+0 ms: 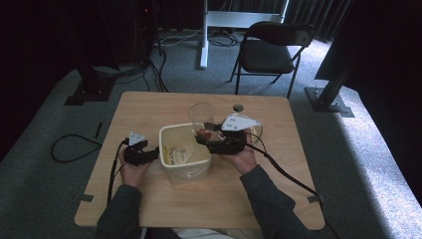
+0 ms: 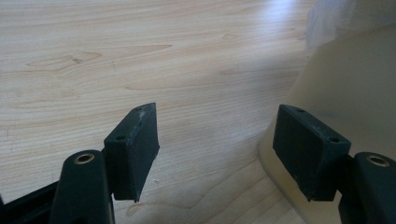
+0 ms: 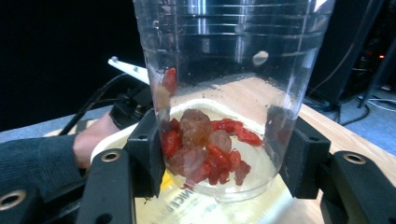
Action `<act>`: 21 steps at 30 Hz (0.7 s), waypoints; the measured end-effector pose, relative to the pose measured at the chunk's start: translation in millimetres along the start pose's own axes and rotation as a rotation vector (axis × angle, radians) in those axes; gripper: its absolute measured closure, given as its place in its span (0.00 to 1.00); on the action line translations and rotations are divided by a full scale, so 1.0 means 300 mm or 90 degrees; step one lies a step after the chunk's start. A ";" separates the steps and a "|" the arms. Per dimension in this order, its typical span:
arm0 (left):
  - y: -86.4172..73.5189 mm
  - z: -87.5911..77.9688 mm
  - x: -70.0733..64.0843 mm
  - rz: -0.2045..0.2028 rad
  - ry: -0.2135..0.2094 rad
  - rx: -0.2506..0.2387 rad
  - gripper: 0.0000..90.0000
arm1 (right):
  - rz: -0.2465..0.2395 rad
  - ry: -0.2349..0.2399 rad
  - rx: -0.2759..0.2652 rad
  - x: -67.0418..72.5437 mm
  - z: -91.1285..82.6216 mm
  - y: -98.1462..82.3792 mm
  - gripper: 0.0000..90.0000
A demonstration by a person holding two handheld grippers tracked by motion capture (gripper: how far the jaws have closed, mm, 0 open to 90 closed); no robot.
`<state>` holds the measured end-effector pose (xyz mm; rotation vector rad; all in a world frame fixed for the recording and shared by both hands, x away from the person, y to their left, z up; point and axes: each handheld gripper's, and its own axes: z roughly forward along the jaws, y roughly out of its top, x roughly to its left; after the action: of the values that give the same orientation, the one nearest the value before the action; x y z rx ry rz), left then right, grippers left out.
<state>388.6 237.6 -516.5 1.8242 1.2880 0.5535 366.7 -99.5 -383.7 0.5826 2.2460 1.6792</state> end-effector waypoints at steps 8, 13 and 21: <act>0.001 -0.001 0.002 0.001 0.000 0.000 0.35 | 0.009 0.018 -0.005 0.027 0.050 0.016 0.46; 0.001 -0.001 0.002 0.000 -0.001 0.000 0.35 | 0.019 0.030 -0.011 0.036 0.082 0.030 0.46; 0.000 -0.004 0.006 -0.003 -0.001 -0.001 0.35 | 0.034 0.042 -0.012 0.043 0.131 0.044 0.45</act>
<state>388.4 239.6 -516.0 1.8188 1.2900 0.5499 375.0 -56.8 -382.1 0.5958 2.2768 1.7675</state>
